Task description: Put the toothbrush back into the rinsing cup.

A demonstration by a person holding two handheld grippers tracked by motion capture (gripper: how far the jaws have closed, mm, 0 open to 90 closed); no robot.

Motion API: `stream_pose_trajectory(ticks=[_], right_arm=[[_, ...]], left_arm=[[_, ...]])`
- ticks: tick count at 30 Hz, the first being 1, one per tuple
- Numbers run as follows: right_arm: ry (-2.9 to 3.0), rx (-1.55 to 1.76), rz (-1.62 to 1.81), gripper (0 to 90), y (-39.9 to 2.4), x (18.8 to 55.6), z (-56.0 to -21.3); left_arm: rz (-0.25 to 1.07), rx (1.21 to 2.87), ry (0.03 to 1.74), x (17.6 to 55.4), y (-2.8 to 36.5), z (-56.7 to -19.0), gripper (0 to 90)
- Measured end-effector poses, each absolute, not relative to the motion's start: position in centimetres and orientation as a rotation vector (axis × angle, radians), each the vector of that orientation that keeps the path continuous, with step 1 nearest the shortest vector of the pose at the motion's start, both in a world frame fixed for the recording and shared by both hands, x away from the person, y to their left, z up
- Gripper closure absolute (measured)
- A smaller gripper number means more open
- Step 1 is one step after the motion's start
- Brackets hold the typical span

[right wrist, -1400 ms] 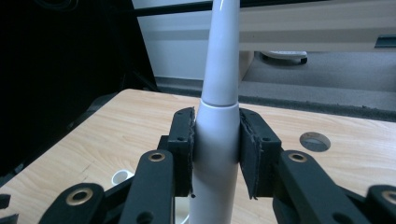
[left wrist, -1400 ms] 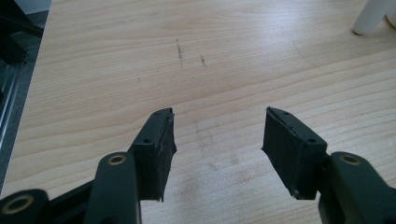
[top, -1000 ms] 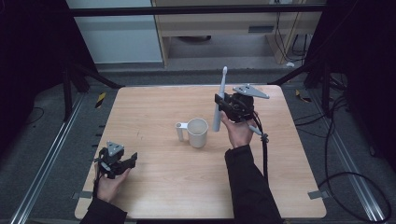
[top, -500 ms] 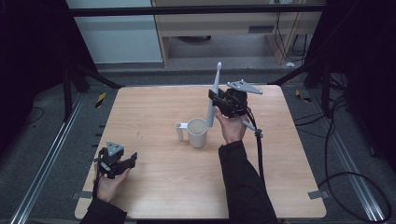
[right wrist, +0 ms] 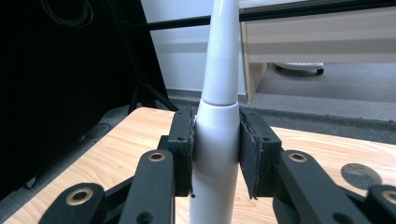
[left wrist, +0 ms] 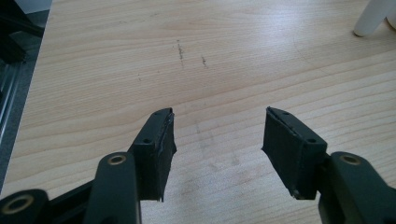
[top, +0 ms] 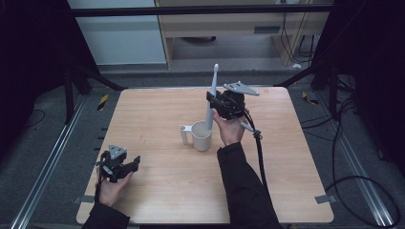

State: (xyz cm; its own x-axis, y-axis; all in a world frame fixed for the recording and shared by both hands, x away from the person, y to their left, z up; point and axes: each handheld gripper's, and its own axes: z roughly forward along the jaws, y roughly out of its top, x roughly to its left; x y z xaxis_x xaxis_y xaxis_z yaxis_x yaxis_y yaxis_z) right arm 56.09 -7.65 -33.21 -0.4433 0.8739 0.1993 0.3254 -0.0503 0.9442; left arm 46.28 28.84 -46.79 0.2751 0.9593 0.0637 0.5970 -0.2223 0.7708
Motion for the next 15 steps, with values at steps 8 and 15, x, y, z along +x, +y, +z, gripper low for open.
stream_pose_trajectory(ticks=[8,15], right_arm=[[1.782,1.286,1.507,68.0,-6.4,56.7,-34.3],[1.808,1.299,1.485,68.0,-5.7,57.0,-35.2]], left_arm=[[0.734,1.913,1.398,46.3,28.9,-46.8,42.4],[0.735,1.913,1.397,46.3,28.9,-46.7,42.4]])
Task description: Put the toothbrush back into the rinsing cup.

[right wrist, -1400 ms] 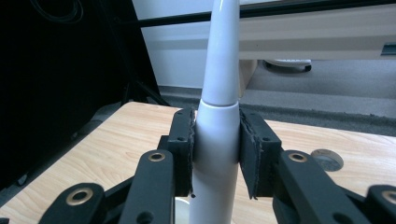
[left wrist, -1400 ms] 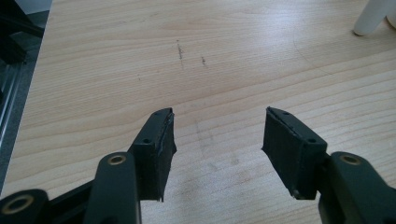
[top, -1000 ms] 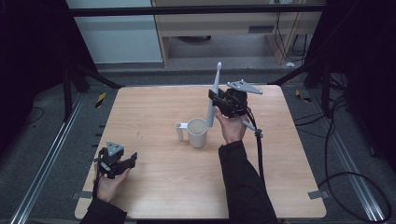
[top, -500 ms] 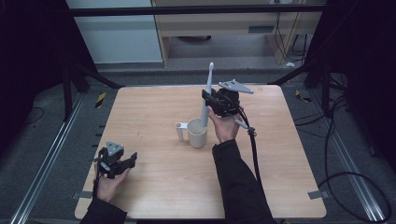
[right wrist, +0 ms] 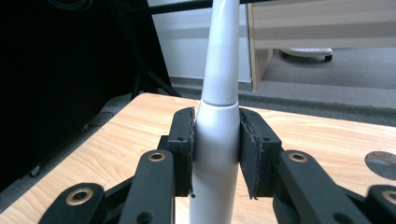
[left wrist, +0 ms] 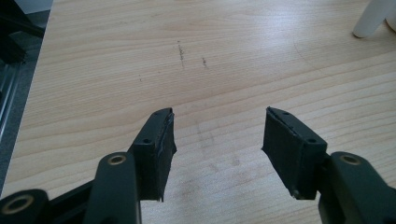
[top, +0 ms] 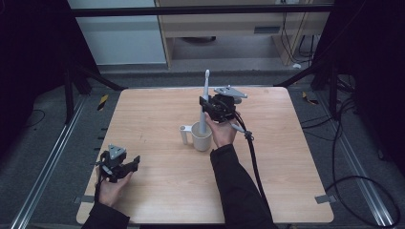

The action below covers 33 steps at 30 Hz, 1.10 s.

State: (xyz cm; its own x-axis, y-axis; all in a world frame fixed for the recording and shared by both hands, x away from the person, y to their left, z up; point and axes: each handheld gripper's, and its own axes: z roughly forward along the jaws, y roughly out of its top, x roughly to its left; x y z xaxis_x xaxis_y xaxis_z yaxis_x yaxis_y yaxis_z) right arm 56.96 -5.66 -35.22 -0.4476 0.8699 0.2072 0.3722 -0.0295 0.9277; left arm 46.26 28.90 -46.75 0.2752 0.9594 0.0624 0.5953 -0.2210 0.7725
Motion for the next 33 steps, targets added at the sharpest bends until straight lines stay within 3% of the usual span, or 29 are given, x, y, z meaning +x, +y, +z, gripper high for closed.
stream_pose_trajectory(ticks=[33], right_arm=[[1.941,1.374,1.350,67.8,-4.1,57.6,-39.9]], left_arm=[[0.737,1.912,1.397,46.3,28.9,-46.7,42.4]])
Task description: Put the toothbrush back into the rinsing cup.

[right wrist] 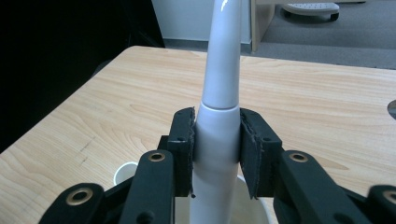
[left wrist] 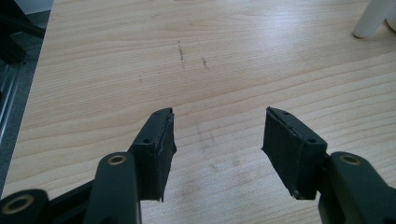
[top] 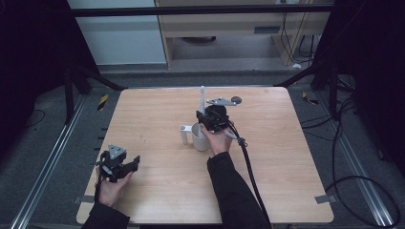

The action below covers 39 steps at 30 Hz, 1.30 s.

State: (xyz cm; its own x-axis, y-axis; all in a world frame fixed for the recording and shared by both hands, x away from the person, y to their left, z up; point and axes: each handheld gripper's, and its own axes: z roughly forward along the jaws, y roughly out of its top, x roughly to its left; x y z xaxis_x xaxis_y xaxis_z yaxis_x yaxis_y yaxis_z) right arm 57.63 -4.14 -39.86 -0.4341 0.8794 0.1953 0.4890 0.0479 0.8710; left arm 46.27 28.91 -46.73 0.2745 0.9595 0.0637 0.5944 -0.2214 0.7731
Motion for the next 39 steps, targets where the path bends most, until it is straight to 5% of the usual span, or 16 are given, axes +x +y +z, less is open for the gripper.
stream_pose_trajectory(ticks=[22,39], right_arm=[[1.952,1.365,1.277,65.6,-4.0,57.7,-41.4],[1.988,1.299,1.206,31.2,-4.9,56.7,-40.8]], left_arm=[[0.737,1.913,1.396,46.3,28.9,-46.7,42.4],[0.739,1.913,1.397,46.3,28.9,-46.7,42.1]])
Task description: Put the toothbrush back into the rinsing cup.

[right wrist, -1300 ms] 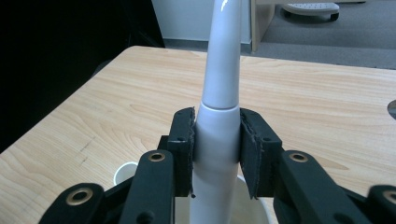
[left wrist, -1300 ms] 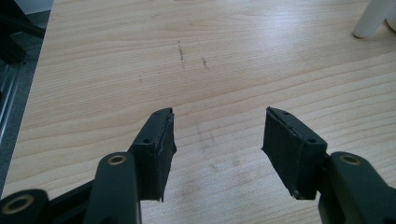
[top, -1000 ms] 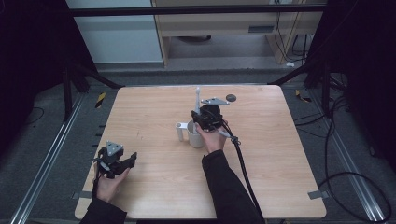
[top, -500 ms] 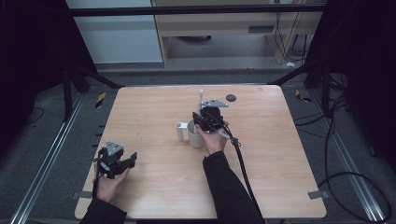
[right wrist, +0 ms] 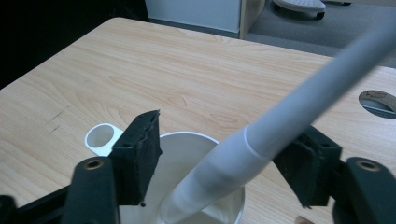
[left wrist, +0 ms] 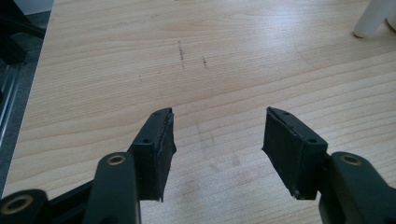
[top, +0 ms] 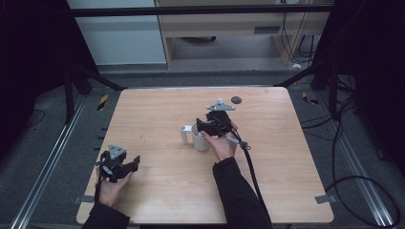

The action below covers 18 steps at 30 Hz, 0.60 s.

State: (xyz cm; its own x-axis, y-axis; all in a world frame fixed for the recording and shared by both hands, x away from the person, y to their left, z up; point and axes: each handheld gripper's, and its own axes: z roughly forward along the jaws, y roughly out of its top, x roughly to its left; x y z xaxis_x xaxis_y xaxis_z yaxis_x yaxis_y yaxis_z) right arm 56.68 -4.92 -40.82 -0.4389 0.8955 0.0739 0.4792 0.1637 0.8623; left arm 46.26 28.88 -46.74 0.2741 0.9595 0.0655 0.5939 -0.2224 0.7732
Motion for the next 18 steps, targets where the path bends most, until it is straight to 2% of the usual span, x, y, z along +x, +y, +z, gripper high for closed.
stream_pose_trajectory(ticks=[7,18], right_arm=[[2.005,1.330,1.188,24.6,-6.3,55.4,-40.6],[2.045,1.299,1.162,21.4,-8.7,52.6,-40.1]], left_arm=[[0.736,1.915,1.398,46.3,28.9,-46.8,42.0],[0.736,1.916,1.397,46.2,28.9,-46.8,41.6]])
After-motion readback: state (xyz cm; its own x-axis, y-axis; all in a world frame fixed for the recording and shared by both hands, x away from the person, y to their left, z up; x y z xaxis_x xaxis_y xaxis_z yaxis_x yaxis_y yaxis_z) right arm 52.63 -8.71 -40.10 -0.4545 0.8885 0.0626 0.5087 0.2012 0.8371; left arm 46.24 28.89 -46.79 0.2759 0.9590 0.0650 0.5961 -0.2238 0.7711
